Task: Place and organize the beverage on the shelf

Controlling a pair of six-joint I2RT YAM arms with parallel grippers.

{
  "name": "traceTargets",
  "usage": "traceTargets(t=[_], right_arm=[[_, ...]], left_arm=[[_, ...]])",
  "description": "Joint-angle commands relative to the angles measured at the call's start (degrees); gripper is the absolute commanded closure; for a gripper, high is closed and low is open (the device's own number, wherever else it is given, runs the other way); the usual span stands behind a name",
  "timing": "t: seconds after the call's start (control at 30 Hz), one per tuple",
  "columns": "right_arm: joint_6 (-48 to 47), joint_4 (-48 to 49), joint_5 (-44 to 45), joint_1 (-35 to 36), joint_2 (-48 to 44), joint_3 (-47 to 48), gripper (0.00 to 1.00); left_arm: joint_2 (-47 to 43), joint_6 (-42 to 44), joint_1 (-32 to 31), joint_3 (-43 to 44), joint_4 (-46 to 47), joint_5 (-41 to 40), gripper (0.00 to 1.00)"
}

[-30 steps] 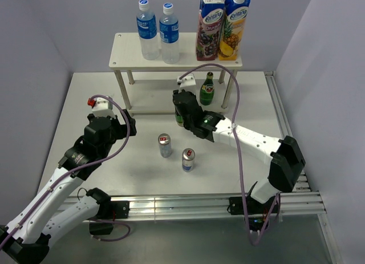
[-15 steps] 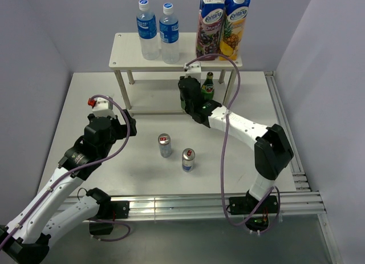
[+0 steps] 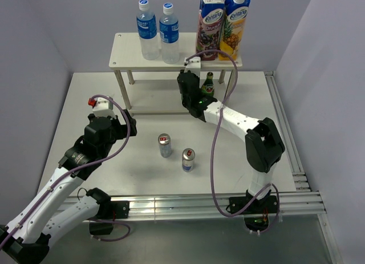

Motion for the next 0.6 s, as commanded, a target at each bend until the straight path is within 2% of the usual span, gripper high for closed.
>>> traceTargets(t=[0.0,0.5,0.53,0.57], right_arm=[[-2.3,9.4,5.6,-0.2,-0.1,5.3,1.00],[-2.0,9.3,10.3,-0.6,-0.8,2.7,1.00],[-1.5,9.0,10.7,-0.6,-0.8,2.6,0.99],[-1.2,8.7,10.7,-0.5,-0.8,2.5,0.90]], left_arm=[[0.0,-0.1,0.3,0.0,0.7,0.7,0.05],[-0.1,-0.2,0.3,0.0,0.6,0.7,0.05],[-0.2,-0.2,0.3,0.0,0.6,0.7,0.05],[-0.1,-0.2,0.3,0.0,0.5,0.6,0.05]])
